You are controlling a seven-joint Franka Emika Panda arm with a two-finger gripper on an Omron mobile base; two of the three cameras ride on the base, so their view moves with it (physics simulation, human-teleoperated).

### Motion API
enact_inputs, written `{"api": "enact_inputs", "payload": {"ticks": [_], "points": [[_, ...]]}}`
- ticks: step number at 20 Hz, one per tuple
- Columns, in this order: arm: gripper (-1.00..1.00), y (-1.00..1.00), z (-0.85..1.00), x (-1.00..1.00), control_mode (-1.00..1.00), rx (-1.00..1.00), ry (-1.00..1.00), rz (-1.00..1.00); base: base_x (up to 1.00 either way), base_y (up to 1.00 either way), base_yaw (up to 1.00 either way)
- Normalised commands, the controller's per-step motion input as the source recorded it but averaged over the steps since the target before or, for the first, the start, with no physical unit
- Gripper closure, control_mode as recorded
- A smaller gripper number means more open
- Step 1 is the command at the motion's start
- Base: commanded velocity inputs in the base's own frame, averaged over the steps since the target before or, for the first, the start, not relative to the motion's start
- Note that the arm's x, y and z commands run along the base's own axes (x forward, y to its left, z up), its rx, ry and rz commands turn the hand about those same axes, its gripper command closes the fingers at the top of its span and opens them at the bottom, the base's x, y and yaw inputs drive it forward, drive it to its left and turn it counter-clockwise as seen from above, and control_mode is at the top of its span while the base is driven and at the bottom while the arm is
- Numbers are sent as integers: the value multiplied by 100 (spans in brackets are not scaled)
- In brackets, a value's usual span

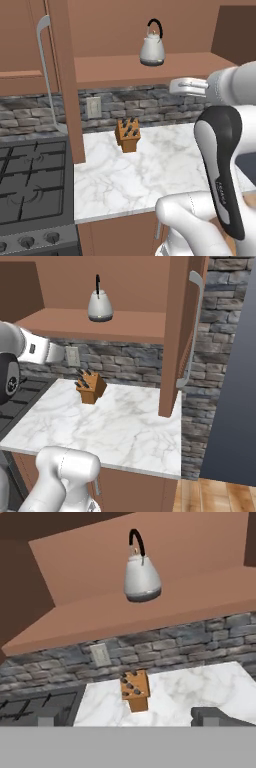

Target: Open the cabinet, pick the kettle from the cabinet, and place it in the sink.

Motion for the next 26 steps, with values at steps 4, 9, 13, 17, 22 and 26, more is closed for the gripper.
{"api": "enact_inputs", "payload": {"ticks": [4,9,13,17,22,26], "points": [[-100,-12,10,9,-100,-11,0,0,0,0,0],[-100,-15,10,9,-100,-3,0,0,0,0,0],[-100,-13,9,13,-100,0,-2,0,0,0,0],[-100,-13,10,13,-100,0,-9,3,0,0,0],[-100,-5,9,20,-100,0,-8,1,0,0,0],[-100,-5,9,25,-100,0,-11,0,0,0,0]]}}
